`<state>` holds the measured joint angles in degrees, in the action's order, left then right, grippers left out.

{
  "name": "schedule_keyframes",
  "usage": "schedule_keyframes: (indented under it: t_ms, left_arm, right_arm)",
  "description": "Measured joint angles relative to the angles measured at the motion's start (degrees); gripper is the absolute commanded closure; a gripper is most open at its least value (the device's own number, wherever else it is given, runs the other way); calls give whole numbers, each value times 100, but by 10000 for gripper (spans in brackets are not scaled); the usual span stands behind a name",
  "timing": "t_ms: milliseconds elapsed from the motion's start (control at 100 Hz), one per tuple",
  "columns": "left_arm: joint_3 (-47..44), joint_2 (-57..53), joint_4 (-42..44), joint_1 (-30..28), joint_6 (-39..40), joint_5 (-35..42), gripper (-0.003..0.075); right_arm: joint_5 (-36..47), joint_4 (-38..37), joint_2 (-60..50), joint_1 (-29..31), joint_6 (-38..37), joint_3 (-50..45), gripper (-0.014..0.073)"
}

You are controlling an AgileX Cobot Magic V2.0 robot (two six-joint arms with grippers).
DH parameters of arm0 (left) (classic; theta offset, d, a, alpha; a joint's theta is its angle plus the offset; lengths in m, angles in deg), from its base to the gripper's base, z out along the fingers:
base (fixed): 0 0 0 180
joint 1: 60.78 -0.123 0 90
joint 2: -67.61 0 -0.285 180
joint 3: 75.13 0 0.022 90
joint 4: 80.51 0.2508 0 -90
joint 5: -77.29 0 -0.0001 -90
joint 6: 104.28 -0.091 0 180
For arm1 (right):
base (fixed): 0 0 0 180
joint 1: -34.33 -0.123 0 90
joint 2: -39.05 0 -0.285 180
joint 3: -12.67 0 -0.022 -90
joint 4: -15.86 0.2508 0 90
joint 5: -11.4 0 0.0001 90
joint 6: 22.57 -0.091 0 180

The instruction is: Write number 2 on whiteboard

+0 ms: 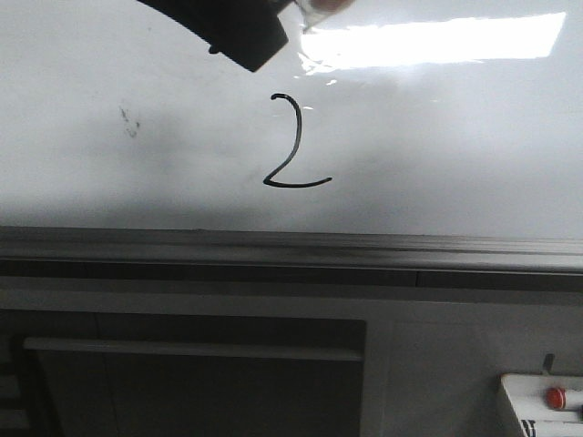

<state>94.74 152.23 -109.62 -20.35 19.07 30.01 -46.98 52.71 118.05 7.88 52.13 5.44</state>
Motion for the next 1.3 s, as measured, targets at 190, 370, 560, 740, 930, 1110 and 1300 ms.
schedule_keyframes:
  t_ms: [190,370,560,740,930,1110,1300]
  left_arm:
    - [0,0,-21,9,0,-40,665]
    - [0,0,-41,9,-23,-100,719]
    - [0,0,-55,9,-37,-109,739]
    - [0,0,-55,9,-47,-113,739]
    - [0,0,-55,9,-47,-113,739]
    - [0,0,-78,9,-47,-113,739]
    - [0,0,-78,-9,84,105,739]
  right_arm:
    - [-34,0,0,0,14,0,629]
    - [-127,11,0,0,14,0,629]
    - [-139,11,0,0,14,0,629]
    - [-149,11,0,0,14,6,629]
    - [-149,11,0,0,14,6,587]
    - [-162,11,0,0,14,6,290]
    - [-171,21,-57,33,-139,6,188]
